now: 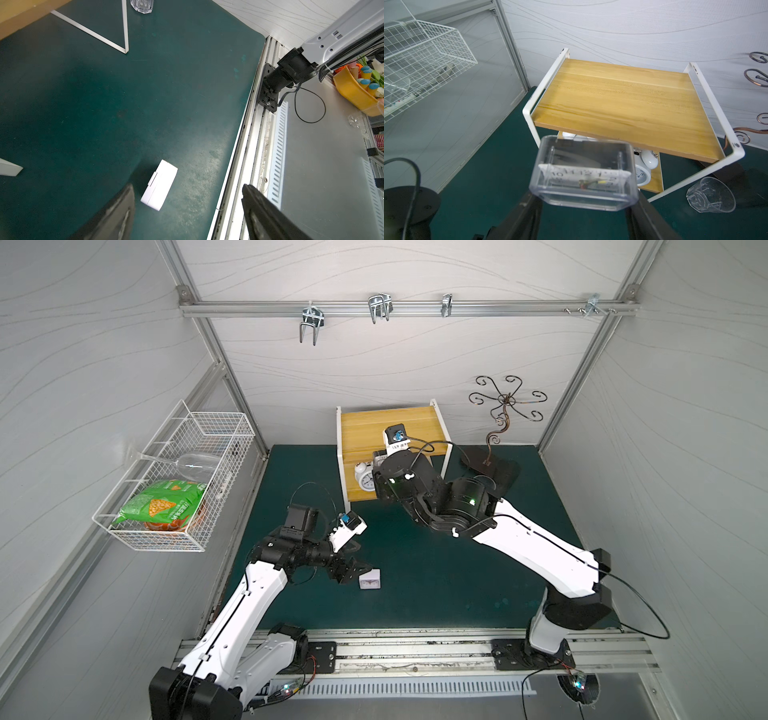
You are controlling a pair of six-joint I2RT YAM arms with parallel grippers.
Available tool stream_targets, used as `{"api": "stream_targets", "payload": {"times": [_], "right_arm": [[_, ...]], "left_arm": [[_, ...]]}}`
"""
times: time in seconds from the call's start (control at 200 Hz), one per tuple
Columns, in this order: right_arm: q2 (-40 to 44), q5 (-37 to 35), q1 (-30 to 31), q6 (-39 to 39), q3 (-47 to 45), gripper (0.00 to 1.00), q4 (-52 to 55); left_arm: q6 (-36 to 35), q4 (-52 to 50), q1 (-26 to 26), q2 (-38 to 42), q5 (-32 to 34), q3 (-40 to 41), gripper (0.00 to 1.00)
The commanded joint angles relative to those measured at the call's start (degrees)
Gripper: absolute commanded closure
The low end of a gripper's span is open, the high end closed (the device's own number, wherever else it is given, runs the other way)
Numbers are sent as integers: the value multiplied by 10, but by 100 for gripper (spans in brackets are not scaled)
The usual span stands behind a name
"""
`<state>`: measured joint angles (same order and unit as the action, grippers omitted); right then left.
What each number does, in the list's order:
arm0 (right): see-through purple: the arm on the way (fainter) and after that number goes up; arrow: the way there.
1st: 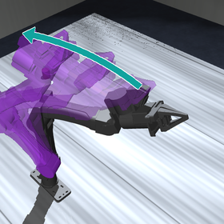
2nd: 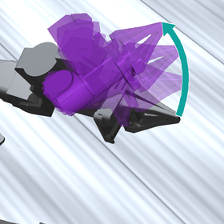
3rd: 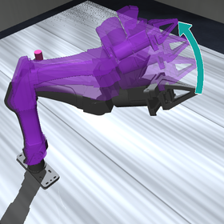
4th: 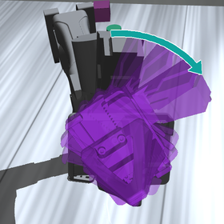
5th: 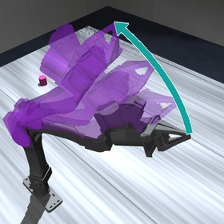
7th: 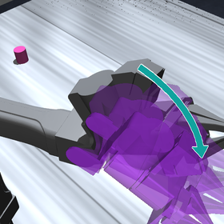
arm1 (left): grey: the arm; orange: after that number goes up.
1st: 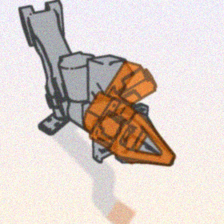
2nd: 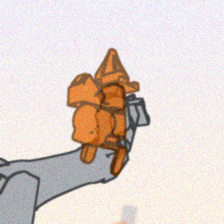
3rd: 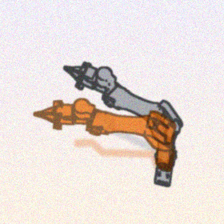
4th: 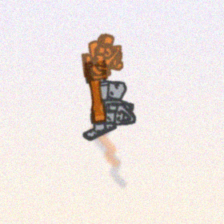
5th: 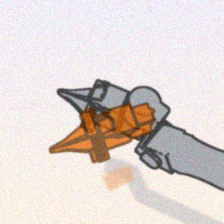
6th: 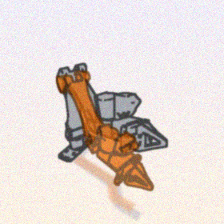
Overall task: Place the alarm clocks on the shelf by style
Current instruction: Place the alarm on the shelf.
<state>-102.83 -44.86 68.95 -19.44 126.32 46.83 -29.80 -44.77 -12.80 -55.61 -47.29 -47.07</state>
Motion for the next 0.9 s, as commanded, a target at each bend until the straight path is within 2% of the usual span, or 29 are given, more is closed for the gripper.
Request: {"api": "stream_targets", "payload": {"times": [0.0, 0.14, 0.405, 0.895], "right_arm": [[-39, 3, -11, 26, 67, 41, 42], [-83, 29, -31, 28, 131, 42, 53], [-136, 73, -67, 37, 190, 44, 41], [-207, 44, -97, 64, 245, 45, -13]], "left_arm": [[0, 2, 2, 9, -12, -4, 16], [0, 1, 2, 11, -12, -3, 16], [0, 0, 2, 13, -12, -1, 16], [1, 6, 2, 5, -12, 1, 16]]}}
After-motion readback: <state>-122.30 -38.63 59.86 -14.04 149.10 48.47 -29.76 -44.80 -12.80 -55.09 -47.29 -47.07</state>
